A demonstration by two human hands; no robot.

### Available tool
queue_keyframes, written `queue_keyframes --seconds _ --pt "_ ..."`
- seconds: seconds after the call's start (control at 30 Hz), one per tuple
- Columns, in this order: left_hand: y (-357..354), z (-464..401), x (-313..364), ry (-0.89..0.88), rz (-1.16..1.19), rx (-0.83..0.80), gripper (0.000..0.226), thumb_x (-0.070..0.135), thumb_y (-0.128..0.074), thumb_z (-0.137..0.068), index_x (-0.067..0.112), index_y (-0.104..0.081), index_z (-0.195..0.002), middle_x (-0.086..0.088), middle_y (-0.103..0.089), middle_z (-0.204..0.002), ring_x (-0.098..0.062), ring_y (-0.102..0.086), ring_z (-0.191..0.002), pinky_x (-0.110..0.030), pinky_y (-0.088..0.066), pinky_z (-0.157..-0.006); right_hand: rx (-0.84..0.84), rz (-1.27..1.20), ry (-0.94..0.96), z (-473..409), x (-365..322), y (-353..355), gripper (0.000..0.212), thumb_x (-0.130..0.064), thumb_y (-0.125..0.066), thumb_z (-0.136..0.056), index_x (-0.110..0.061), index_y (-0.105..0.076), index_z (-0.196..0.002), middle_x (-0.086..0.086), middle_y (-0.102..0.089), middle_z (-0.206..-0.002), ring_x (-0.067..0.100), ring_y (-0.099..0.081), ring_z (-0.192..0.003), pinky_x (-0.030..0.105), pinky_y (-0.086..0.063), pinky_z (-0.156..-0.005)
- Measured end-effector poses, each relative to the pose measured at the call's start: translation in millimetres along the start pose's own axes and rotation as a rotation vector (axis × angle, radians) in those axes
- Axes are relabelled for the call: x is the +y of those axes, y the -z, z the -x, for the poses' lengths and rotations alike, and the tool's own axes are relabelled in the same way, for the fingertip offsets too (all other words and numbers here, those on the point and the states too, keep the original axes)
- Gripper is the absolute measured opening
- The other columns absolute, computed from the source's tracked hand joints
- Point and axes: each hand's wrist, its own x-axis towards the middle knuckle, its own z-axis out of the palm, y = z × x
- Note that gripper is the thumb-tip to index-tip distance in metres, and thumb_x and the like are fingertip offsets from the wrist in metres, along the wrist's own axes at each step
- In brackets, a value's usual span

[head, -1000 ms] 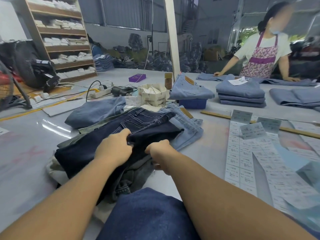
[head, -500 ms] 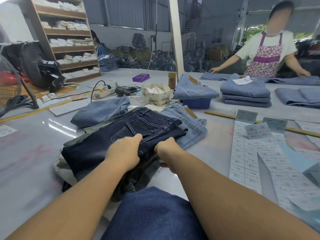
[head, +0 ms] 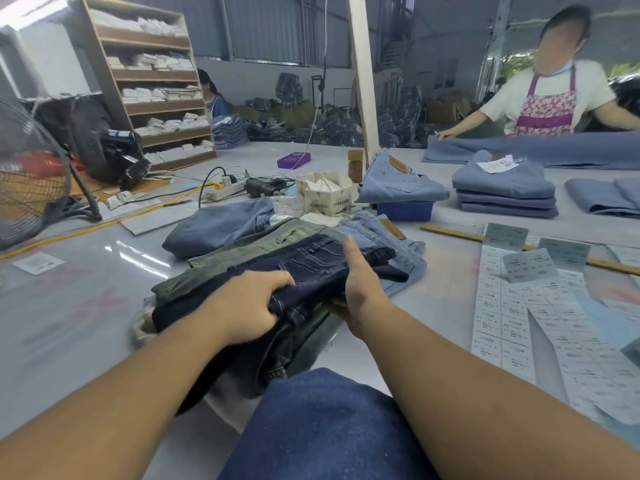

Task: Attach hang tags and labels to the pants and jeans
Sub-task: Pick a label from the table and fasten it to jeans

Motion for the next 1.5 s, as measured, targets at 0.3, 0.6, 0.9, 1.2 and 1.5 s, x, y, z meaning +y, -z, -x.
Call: queue_keyframes --seconds 0.3,0.6,0.9,1.2,1.5 --pt "1 20 30 -0.24 -0.2 0.09 0.031 0.018 -0.06 -0.08 0.029 -0.055 -0.109 0.007 -0.066 -0.102 -0.022 -0.06 -0.098 -0.04 -0.05 -0.077 0.322 -0.147 0.113 12 -31 19 0.112 -0.047 -0.088 -0.057 -0.006 -0.027 -0.141 0.014 -0.052 -0.133 0.036 -0.059 -0.113 0.05 -0.05 -0.097" --pt "63 62 82 -0.424 -0.22 0.363 0.029 0.01 -0.071 -0.072 0.022 -0.065 -0.098 0.003 -0.069 -0.088 -0.025 -0.065 -0.083 -0.039 -0.053 -0.063 0.493 0.011 0.37 94 -98 52 0.081 -0.018 -0.073 -0.069 -0.018 -0.031 -0.139 0.014 -0.052 -0.127 0.034 -0.057 -0.106 0.049 -0.055 -0.089" --pt "86 139 161 -0.648 -0.27 0.539 0.035 0.027 -0.053 -0.07 0.011 -0.068 -0.098 -0.002 -0.071 -0.083 -0.027 -0.07 -0.073 -0.037 -0.055 -0.055 0.501 0.23 0.793 284 -116 124 0.045 -0.03 -0.076 -0.051 -0.023 -0.051 -0.087 0.002 -0.06 -0.084 0.031 -0.065 -0.085 0.052 -0.059 -0.071" --pt "94 185 247 -0.764 -0.217 0.652 0.047 0.014 -0.079 -0.048 0.005 -0.066 -0.092 -0.009 -0.07 -0.085 -0.032 -0.069 -0.078 -0.04 -0.056 -0.059 0.56 0.359 1.099 430 -86 185 0.042 -0.017 -0.079 -0.071 -0.025 -0.038 -0.068 -0.013 -0.05 -0.051 0.001 -0.039 -0.041 0.015 -0.034 -0.04" --pt "93 200 311 -0.664 -0.315 -0.47 0.046 0.067 -0.07 -0.061 0.053 -0.053 -0.101 0.028 -0.058 -0.098 0.006 -0.056 -0.092 -0.024 -0.048 -0.083 0.831 0.823 1.035 491 -14 244 0.046 -0.047 -0.071 -0.069 -0.021 -0.033 -0.07 -0.005 -0.038 -0.074 0.004 -0.037 -0.065 0.012 -0.034 -0.061"
